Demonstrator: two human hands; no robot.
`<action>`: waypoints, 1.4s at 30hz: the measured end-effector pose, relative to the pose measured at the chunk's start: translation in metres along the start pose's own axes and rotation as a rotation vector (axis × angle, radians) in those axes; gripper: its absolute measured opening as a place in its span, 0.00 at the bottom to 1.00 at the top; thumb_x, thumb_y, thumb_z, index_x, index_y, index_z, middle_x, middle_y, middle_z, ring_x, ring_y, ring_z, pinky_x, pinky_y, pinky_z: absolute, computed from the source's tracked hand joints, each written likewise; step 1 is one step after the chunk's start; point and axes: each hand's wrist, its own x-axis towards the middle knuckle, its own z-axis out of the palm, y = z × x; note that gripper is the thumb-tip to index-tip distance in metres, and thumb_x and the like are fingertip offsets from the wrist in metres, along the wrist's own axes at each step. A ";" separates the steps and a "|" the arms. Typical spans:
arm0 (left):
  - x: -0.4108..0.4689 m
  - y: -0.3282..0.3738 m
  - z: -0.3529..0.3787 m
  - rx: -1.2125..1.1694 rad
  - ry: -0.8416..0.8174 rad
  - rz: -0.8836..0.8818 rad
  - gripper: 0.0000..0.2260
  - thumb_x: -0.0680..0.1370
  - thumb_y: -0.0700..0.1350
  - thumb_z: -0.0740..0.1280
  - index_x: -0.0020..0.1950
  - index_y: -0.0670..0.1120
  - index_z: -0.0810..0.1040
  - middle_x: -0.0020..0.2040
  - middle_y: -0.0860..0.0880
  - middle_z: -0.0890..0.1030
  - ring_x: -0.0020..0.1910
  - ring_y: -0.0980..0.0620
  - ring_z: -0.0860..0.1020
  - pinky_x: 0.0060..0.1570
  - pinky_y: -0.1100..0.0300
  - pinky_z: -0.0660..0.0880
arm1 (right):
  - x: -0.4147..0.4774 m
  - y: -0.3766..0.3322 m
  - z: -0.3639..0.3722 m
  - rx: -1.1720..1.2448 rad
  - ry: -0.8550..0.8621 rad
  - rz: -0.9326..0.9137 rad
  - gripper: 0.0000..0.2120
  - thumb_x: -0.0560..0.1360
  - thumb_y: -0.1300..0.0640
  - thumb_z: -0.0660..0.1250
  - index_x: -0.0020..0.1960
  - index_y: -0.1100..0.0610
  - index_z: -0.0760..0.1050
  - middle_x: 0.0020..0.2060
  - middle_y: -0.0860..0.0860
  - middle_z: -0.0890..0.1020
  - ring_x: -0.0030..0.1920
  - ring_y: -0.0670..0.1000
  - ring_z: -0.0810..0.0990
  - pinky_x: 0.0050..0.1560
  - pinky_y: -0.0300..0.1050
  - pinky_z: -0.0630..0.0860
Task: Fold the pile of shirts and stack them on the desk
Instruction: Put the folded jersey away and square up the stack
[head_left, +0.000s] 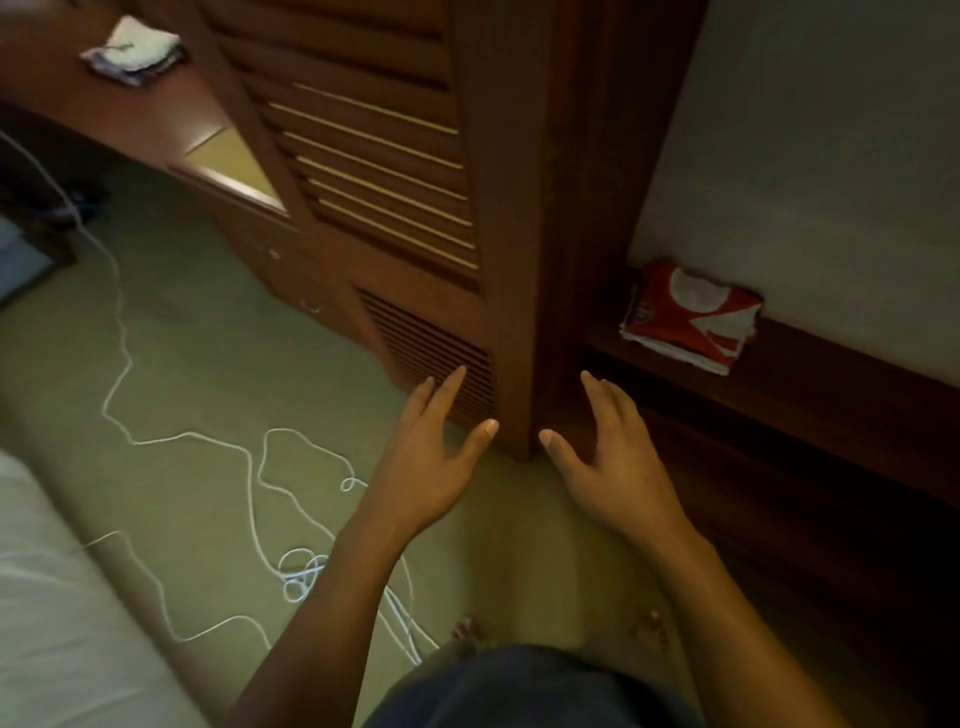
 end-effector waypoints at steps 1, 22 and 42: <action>-0.003 -0.014 -0.015 0.003 0.013 -0.004 0.34 0.78 0.67 0.63 0.81 0.64 0.55 0.82 0.49 0.57 0.81 0.51 0.56 0.77 0.50 0.60 | 0.000 -0.014 0.013 -0.014 -0.008 -0.017 0.40 0.78 0.31 0.60 0.82 0.41 0.46 0.82 0.46 0.50 0.81 0.52 0.51 0.77 0.57 0.60; 0.125 -0.216 -0.212 0.073 0.341 -0.414 0.34 0.76 0.70 0.57 0.81 0.63 0.55 0.81 0.46 0.58 0.78 0.44 0.62 0.74 0.44 0.65 | 0.256 -0.266 0.191 -0.251 -0.392 -0.396 0.39 0.79 0.32 0.58 0.82 0.41 0.43 0.82 0.45 0.46 0.81 0.51 0.46 0.79 0.58 0.53; 0.229 -0.488 -0.500 -0.017 0.466 -0.591 0.33 0.78 0.68 0.61 0.80 0.66 0.54 0.82 0.50 0.55 0.80 0.47 0.59 0.76 0.45 0.62 | 0.410 -0.578 0.447 -0.244 -0.419 -0.503 0.38 0.78 0.33 0.60 0.82 0.43 0.48 0.81 0.48 0.54 0.80 0.51 0.53 0.77 0.58 0.60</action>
